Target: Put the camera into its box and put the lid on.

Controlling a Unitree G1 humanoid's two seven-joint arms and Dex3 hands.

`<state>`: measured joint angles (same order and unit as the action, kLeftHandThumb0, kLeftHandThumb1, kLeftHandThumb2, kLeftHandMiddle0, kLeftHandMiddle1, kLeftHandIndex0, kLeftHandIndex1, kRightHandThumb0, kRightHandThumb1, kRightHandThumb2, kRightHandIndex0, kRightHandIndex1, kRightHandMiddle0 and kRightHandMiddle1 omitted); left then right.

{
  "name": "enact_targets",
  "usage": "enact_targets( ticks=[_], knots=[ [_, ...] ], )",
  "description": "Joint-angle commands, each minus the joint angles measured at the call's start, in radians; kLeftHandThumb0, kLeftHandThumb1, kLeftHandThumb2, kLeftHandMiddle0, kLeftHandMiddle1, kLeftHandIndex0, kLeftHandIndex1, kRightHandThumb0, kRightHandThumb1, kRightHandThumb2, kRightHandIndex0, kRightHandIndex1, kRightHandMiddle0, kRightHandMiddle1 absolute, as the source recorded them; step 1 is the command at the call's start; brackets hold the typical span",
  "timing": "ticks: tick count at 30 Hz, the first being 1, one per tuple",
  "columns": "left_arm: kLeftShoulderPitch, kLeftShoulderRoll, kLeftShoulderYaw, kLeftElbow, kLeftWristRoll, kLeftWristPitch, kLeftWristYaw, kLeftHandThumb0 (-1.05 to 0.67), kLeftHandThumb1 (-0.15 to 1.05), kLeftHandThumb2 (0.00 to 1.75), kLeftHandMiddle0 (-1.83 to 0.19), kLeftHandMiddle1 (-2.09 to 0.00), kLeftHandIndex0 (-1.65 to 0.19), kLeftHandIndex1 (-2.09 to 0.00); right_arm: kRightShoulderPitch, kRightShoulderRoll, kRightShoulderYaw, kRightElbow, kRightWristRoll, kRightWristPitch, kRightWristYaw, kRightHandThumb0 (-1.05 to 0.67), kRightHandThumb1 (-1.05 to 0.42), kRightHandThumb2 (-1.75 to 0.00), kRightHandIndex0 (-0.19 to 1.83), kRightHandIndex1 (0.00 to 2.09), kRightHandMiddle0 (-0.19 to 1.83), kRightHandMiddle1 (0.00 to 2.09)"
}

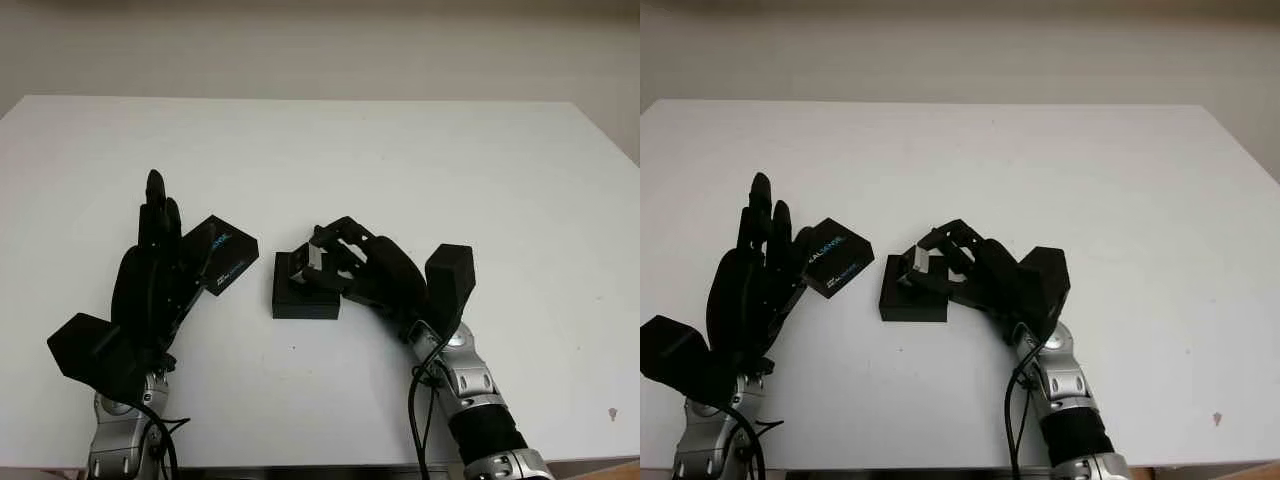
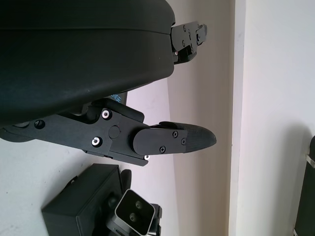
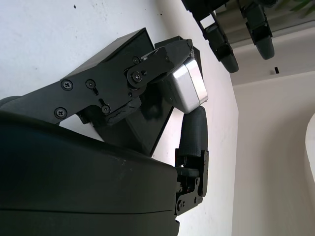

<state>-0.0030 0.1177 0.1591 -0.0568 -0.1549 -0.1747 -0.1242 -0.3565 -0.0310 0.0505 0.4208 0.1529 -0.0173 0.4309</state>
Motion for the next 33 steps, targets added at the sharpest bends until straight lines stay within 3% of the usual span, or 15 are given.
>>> enact_targets(
  ticks=[1, 24, 33],
  knots=[
    [0.005, 0.000, -0.003, -0.006, 0.006, -0.007, 0.000, -0.51, 1.05, 0.36, 0.14, -0.05, 0.19, -0.04, -0.002, 0.011, 0.001, 0.012, 0.007, 0.003, 0.005, -0.42, -0.97, -0.05, 0.09, 0.04, 0.27, 1.76],
    [0.010, -0.006, -0.007, -0.012, 0.008, -0.004, 0.010, -0.52, 1.05, 0.36, 0.14, -0.05, 0.19, -0.05, 0.004, 0.008, 0.029, 0.076, -0.055, -0.061, 0.003, -0.44, -0.97, -0.06, 0.10, 0.05, 0.28, 1.75],
    [0.012, -0.011, -0.014, -0.022, 0.016, 0.002, 0.019, -0.51, 1.05, 0.36, 0.14, -0.05, 0.19, -0.05, 0.005, -0.012, 0.058, 0.114, -0.134, -0.170, -0.002, -0.44, -0.97, -0.06, 0.12, 0.06, 0.31, 1.76]
  ],
)
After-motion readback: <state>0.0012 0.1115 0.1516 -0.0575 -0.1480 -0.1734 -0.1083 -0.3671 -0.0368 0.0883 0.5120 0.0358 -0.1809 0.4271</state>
